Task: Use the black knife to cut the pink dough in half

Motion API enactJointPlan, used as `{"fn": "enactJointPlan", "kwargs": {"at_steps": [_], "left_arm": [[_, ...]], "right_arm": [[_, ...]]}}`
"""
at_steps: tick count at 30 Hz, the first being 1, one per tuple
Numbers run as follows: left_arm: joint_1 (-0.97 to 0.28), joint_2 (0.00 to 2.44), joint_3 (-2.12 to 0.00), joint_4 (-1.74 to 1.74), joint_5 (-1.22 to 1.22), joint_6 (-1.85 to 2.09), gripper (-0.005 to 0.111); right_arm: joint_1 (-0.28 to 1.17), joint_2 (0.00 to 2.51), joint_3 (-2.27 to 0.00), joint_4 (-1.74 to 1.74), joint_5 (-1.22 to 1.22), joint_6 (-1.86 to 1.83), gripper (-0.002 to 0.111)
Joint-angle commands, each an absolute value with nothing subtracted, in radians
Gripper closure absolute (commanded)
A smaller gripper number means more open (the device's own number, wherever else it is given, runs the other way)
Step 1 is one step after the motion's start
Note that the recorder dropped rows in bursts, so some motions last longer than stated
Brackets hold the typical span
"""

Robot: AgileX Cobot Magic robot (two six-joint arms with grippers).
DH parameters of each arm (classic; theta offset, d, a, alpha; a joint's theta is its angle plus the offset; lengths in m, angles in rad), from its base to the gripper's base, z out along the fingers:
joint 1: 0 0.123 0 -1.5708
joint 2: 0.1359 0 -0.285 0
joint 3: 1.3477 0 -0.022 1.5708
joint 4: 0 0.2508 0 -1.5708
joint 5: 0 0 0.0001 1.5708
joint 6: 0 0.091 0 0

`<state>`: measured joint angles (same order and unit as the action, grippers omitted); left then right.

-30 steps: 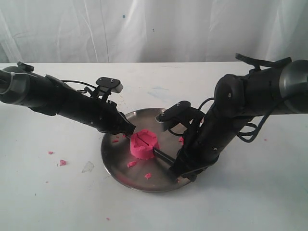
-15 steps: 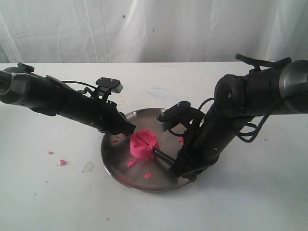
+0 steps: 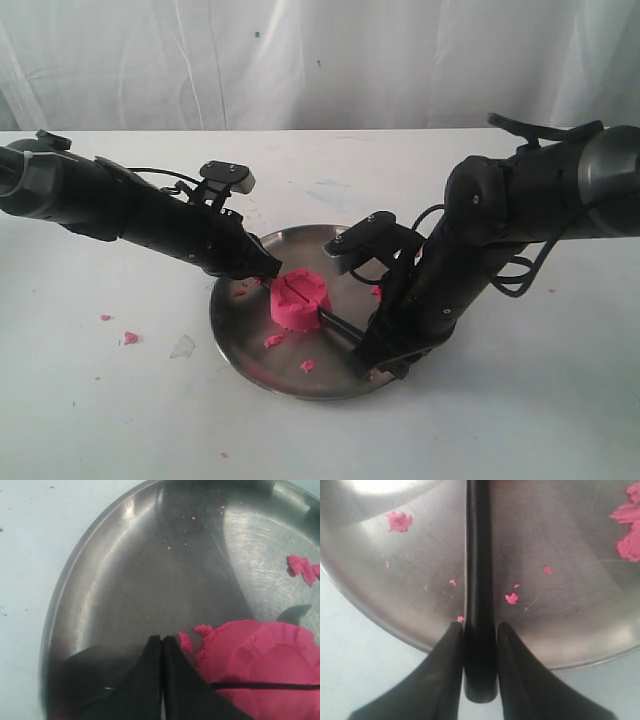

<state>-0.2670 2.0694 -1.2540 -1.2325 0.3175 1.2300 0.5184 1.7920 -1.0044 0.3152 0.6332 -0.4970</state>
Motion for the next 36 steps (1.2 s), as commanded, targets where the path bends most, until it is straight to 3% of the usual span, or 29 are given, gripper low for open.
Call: {"fn": "enactJointPlan", "kwargs": {"at_steps": [1,36], "left_arm": [[-0.266,2.083,-1.246,-1.217,0.331,1.233,0.107],[-0.266,2.083,-1.246,-1.210,0.335,1.233,0.107]], "right_arm": [[0.517,1.829,-1.003,0.315,0.607,-0.494,0.108],[0.517,1.839,-1.003,0.315,0.568,-0.494,0.108]]}}
